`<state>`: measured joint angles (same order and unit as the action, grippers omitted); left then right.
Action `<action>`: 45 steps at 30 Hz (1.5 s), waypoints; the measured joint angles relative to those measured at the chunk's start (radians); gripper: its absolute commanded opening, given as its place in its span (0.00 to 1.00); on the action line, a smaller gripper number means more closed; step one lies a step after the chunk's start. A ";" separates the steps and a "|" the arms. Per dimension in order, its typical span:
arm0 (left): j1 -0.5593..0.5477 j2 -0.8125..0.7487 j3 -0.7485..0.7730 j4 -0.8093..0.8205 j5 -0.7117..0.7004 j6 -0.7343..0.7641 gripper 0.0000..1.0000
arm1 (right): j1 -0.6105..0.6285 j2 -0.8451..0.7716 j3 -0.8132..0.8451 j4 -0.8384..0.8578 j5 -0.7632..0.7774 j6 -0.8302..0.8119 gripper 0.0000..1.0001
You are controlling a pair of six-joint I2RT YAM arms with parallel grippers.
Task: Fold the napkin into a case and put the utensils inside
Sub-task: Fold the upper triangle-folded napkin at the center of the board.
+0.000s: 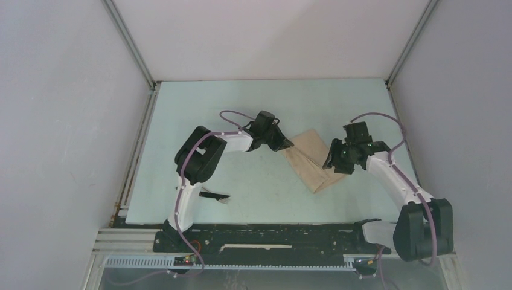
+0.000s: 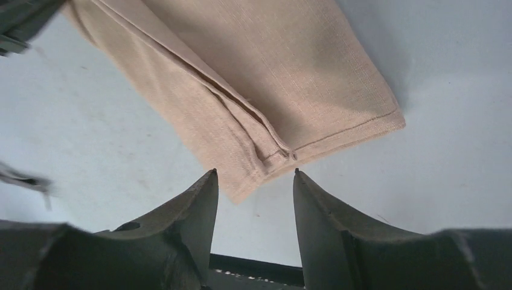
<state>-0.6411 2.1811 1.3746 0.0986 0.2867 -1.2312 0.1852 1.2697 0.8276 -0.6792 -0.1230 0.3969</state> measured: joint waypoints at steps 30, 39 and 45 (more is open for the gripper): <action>0.000 0.000 -0.005 0.021 0.001 -0.001 0.00 | -0.115 0.098 -0.122 0.148 -0.269 0.012 0.35; 0.000 0.000 -0.005 0.033 0.001 -0.001 0.00 | -0.113 0.132 -0.122 0.156 -0.272 0.005 0.39; 0.000 0.000 -0.005 0.034 0.001 -0.001 0.00 | -0.112 0.141 -0.122 0.160 -0.268 0.002 0.27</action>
<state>-0.6407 2.1811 1.3701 0.1329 0.2878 -1.2324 0.0734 1.4109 0.7059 -0.5190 -0.3912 0.3985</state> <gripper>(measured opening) 0.018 0.370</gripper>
